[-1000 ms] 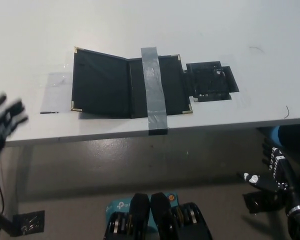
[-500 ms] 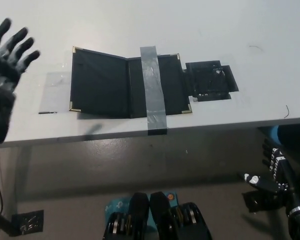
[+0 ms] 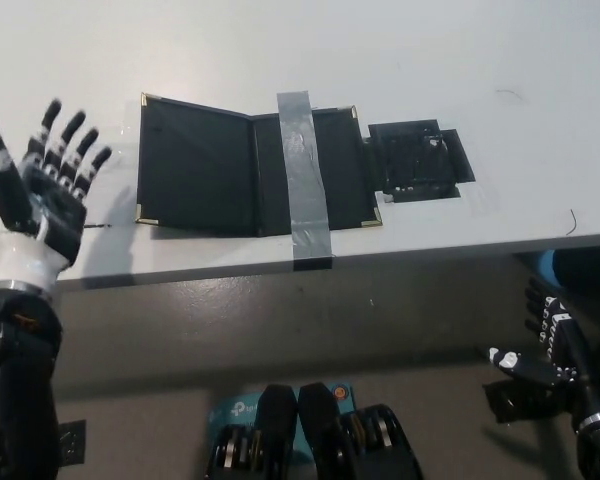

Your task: The robot uses its left hand to push the cover of the diary kept in the middle of the desk towards the right to close it

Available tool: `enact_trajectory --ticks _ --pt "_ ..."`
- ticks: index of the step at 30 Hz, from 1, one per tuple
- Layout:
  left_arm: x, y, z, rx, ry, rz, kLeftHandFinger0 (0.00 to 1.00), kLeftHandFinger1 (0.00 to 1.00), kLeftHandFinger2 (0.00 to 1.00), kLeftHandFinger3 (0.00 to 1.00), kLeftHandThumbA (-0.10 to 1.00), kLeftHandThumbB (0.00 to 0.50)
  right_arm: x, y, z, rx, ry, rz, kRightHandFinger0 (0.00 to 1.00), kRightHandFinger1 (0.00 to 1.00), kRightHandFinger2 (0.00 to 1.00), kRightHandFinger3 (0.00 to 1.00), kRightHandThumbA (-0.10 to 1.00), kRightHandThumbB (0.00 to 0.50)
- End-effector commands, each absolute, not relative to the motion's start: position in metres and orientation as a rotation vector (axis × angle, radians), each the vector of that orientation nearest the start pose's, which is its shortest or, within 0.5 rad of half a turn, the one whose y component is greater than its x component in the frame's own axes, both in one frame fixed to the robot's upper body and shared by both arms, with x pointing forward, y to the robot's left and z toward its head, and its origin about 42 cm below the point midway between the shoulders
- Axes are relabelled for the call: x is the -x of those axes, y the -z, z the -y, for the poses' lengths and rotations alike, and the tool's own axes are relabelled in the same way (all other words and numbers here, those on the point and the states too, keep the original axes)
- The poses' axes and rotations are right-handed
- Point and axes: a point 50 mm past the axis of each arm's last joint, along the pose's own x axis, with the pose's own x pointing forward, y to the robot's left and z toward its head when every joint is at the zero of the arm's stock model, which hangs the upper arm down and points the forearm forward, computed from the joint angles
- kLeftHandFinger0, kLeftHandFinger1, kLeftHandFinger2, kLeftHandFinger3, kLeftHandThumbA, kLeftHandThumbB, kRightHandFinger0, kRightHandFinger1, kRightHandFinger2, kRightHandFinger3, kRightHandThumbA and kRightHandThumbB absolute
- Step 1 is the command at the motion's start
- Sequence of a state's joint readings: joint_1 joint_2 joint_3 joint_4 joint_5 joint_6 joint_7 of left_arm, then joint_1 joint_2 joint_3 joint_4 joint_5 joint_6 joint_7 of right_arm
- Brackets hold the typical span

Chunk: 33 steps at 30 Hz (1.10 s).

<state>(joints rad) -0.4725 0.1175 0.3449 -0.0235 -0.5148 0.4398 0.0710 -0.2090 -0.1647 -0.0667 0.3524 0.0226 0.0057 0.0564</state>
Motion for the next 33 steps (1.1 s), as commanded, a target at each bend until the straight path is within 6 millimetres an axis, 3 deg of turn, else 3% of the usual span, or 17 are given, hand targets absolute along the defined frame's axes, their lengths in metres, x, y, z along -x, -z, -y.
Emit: enact_trajectory --ticks 1,7,10,14,15,19,25,33 --pt "-0.411 -0.247 -0.31 0.527 -0.158 0.164 1.0 1.0 1.0 1.0 1.0 0.233 -0.351 -0.077 0.28 0.118 -0.015 -0.106 0.96 1.0 1.0 1.0 1.0 0.5" --pt "-0.416 -0.244 -0.327 0.561 -0.229 0.141 1.0 1.0 1.0 1.0 1.0 0.253 -0.35 -0.076 0.28 0.126 -0.019 -0.112 0.96 1.0 1.0 1.0 1.0 0.5" --pt "-0.419 -0.234 -0.333 0.547 -0.261 0.118 1.0 1.0 1.0 1.0 1.0 0.218 -0.349 -0.076 0.279 0.133 -0.018 -0.117 0.96 1.0 1.0 1.0 1.0 0.5" --pt "-0.419 -0.221 -0.334 0.552 -0.282 0.095 1.0 1.0 1.0 1.0 1.0 0.232 -0.345 -0.073 0.279 0.123 -0.016 -0.124 0.95 1.0 1.0 1.0 1.0 0.5" --pt "-0.419 -0.217 -0.333 0.562 -0.286 0.087 1.0 1.0 1.0 1.0 1.0 0.217 -0.345 -0.073 0.279 0.129 -0.019 -0.123 0.95 1.0 1.0 1.0 1.0 0.5" --pt "-0.422 -0.204 -0.32 0.595 -0.298 0.05 1.0 1.0 1.0 1.0 1.0 0.192 -0.347 -0.076 0.279 0.142 -0.024 -0.118 0.94 1.0 1.0 1.0 1.0 0.5" --pt "-0.432 -0.195 -0.298 0.602 -0.281 0.017 1.0 1.0 1.0 1.0 1.0 0.211 -0.347 -0.076 0.28 0.127 -0.025 -0.117 0.95 1.0 1.0 1.0 1.0 0.5" --pt "-0.446 -0.203 -0.264 0.633 -0.227 0.013 1.0 1.0 1.0 1.0 1.0 0.204 -0.349 -0.078 0.278 0.134 -0.03 -0.123 0.95 1.0 1.0 1.0 1.0 0.5"
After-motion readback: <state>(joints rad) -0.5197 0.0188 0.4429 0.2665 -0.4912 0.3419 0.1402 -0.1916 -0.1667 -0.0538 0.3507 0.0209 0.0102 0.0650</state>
